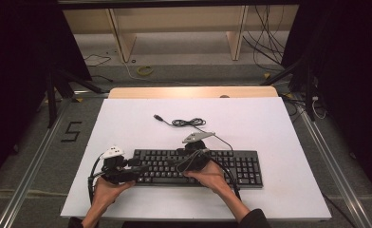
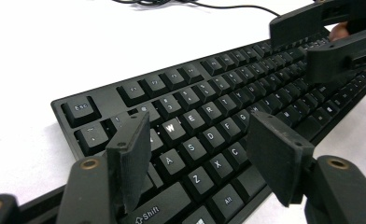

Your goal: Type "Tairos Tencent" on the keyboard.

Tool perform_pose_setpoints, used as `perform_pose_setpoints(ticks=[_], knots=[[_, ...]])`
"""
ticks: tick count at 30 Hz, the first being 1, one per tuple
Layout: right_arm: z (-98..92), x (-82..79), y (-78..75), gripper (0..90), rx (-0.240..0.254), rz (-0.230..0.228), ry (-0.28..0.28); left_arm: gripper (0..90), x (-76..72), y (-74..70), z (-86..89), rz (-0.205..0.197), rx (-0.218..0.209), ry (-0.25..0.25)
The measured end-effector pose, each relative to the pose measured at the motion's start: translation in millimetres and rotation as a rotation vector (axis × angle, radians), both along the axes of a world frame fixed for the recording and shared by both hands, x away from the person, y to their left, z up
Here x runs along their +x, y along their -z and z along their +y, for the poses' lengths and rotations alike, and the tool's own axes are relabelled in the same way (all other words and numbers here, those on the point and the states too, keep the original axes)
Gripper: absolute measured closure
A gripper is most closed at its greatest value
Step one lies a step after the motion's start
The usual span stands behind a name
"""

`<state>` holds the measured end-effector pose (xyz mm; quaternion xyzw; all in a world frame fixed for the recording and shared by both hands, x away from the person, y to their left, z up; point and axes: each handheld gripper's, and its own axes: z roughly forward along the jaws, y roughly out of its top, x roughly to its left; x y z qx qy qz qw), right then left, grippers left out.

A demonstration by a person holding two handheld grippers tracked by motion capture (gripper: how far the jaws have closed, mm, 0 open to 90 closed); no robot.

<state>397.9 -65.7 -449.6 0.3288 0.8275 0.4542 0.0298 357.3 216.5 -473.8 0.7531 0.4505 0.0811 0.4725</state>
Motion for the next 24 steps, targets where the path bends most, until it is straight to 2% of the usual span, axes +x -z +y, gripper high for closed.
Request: perform_pose_setpoints(ticks=[4,8,10,17,24], knots=[[-3.3,0.4,-1.0,38.6,0.003,0.001,0.005,43.7,2.0,0.4,1.0,0.005,0.008,-0.008],[-4.6,0.5,-1.1,38.4,0.012,0.003,0.003,55.7,4.3,2.4,1.2,0.014,0.036,0.000],[-4.4,0.0,-1.5,38.4,0.009,0.004,0.003,61.0,5.1,2.7,1.6,0.023,0.037,0.000],[-4.6,-1.0,-0.6,38.5,-0.005,0.004,0.003,78.3,5.5,2.4,0.9,0.032,0.082,-0.009],[-6.2,-0.1,0.0,37.6,-0.009,0.003,0.008,87.1,7.3,4.3,-2.1,0.052,0.117,-0.001]])
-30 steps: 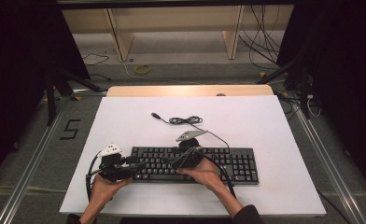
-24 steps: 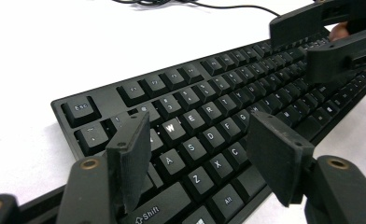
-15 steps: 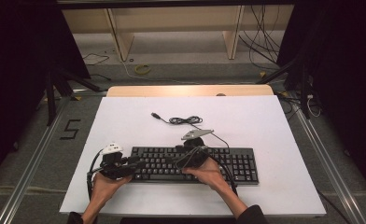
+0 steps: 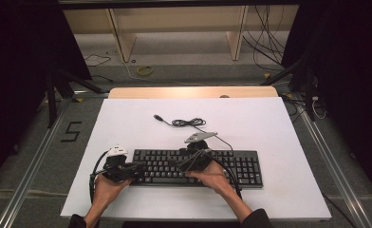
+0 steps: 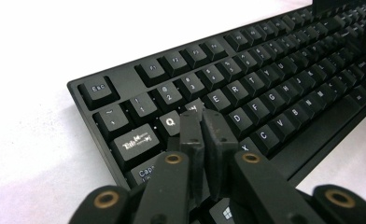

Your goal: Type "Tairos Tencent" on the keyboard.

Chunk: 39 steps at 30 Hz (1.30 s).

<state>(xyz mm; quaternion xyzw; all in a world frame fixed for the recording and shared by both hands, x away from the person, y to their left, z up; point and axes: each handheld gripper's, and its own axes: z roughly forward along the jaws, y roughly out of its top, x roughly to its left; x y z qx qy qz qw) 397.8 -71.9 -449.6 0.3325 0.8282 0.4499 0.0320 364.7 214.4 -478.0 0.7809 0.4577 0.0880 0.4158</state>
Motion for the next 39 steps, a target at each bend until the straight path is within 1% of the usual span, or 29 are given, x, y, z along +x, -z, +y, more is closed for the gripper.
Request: perform_pose_setpoints(ticks=[3,7,12,21,26,31,32,33,35,39], knots=[[-0.8,0.4,0.3,37.0,-0.001,-0.004,0.003,88.8,0.4,0.4,-0.9,0.005,0.004,0.000],[-3.4,0.3,0.0,36.4,-0.002,-0.001,0.012,88.9,1.3,0.7,-1.9,0.010,0.008,0.003],[-8.9,0.2,-0.2,36.4,-0.001,-0.009,0.020,89.0,1.6,0.8,-2.9,0.012,0.017,0.009],[-18.2,-1.6,-0.3,36.2,-0.002,-0.011,0.032,89.0,1.9,1.1,-4.1,0.016,0.016,0.011],[-22.8,-2.3,0.2,36.2,-0.007,-0.010,0.034,89.0,2.7,2.3,-4.9,0.027,0.024,0.010],[-25.0,-2.7,0.5,36.3,-0.007,-0.009,0.039,89.1,3.5,2.5,-5.4,0.035,0.031,0.017],[-25.3,-2.7,0.5,36.3,-0.007,-0.010,0.039,89.1,3.7,2.9,-5.7,0.038,0.028,0.015],[-25.5,-2.8,0.4,36.3,-0.007,-0.011,0.039,89.1,4.3,3.6,-6.0,0.047,0.036,0.016],[-25.6,-3.2,0.4,36.4,-0.008,-0.012,0.038,89.1,5.1,4.9,-5.5,0.052,0.030,0.015],[-25.4,-3.6,0.2,36.4,-0.009,-0.013,0.037,89.2,4.4,4.6,-7.0,0.049,0.039,0.016]])
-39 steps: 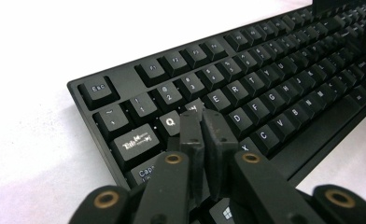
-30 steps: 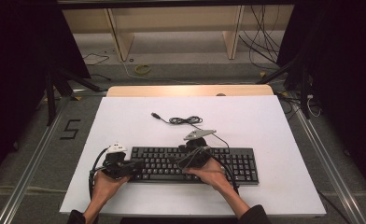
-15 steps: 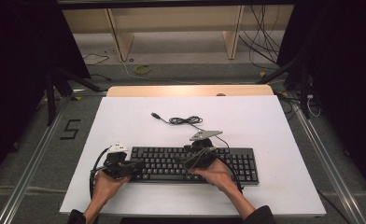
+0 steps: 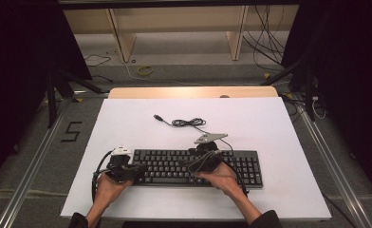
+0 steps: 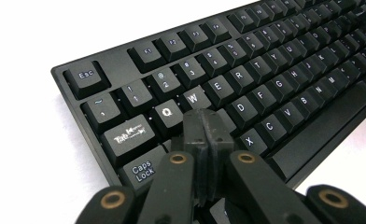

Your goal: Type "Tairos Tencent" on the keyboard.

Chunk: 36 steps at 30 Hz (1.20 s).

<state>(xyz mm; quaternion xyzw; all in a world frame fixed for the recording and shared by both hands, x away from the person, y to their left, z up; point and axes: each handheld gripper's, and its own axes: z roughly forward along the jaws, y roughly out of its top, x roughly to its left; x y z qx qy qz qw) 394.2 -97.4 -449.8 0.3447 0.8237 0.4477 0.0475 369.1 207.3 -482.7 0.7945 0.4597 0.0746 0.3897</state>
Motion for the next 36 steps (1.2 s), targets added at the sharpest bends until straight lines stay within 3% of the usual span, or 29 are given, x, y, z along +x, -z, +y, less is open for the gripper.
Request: perform_pose_setpoints(ticks=[7,12,23,28,36], knots=[[0.3,0.1,0.1,36.4,0.001,-0.001,0.001,88.8,-1.6,-2.4,-0.7,-0.014,-0.020,0.004],[0.5,0.5,0.6,36.4,0.000,0.002,0.004,81.6,-3.8,-7.7,1.3,-0.047,-0.052,0.006],[0.0,1.1,0.7,38.1,0.000,-0.001,-0.001,52.7,-6.0,-14.4,-0.4,-0.106,-0.122,-0.019],[0.3,0.7,1.0,41.5,-0.001,-0.002,-0.009,44.9,-6.5,-16.2,0.0,-0.124,-0.158,-0.032],[0.0,1.7,1.3,53.5,-0.008,-0.008,-0.017,37.9,-6.2,-16.7,-0.7,-0.142,-0.175,-0.036]])
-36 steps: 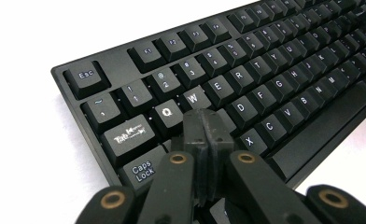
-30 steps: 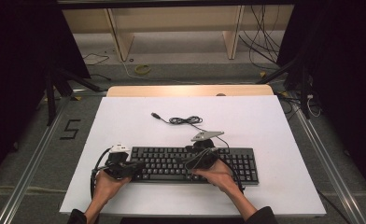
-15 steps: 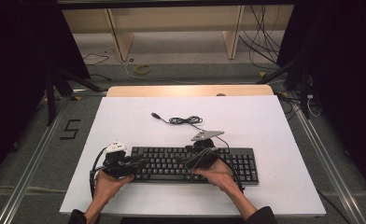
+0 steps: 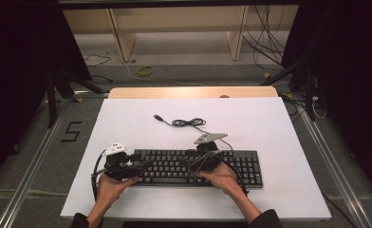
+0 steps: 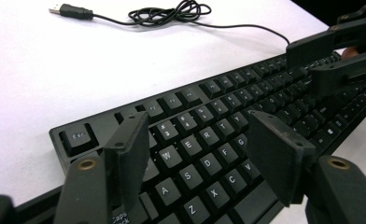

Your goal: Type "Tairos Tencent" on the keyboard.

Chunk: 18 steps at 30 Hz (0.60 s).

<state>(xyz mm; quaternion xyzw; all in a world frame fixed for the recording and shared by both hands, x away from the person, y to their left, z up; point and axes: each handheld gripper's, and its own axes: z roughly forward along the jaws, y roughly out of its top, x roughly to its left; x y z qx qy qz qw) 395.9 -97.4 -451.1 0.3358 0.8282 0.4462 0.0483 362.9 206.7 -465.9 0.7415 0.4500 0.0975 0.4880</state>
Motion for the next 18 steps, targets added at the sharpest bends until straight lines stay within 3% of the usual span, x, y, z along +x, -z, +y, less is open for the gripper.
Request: perform_pose_setpoints(ticks=[18], knots=[[4.2,3.5,9.1,87.5,-0.054,0.013,0.006,35.4,-0.8,2.5,2.5,-0.004,-0.012,-0.009]])
